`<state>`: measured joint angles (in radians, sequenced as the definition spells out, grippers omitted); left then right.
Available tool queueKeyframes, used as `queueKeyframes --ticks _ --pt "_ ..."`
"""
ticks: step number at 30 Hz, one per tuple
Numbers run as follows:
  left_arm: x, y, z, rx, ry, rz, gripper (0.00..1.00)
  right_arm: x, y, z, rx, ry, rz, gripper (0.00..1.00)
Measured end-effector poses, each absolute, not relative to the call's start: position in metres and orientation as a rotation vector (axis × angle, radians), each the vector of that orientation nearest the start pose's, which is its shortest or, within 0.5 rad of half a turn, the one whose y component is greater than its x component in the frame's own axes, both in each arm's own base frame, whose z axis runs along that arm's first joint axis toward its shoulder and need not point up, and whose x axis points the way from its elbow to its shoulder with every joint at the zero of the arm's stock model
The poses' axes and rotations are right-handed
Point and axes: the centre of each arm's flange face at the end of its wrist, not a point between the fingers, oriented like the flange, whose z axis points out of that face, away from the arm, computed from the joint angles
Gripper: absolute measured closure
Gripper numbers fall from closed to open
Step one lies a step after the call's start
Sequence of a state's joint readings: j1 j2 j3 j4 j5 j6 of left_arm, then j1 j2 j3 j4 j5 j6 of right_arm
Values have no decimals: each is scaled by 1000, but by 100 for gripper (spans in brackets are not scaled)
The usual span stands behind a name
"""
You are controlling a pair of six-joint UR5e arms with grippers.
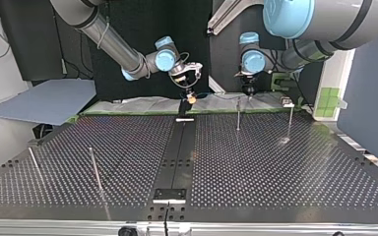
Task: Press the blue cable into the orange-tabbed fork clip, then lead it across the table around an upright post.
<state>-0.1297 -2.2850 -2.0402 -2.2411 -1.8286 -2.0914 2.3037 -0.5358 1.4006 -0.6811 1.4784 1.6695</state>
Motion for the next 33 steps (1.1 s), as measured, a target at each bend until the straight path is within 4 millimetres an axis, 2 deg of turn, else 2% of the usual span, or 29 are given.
queueKeyframes --ticks 12,27,33 --pt "471 -165 -4 -527 1815 -187 100 574 -425 -35 -2525 1157 -2198 100" --pt "493 -161 4 -542 1768 -233 100 574 -427 -34 -2524 1159 -2202 100" --pt "510 -160 11 -541 1744 -260 100 571 -433 -33 -2523 1171 -2206 100"
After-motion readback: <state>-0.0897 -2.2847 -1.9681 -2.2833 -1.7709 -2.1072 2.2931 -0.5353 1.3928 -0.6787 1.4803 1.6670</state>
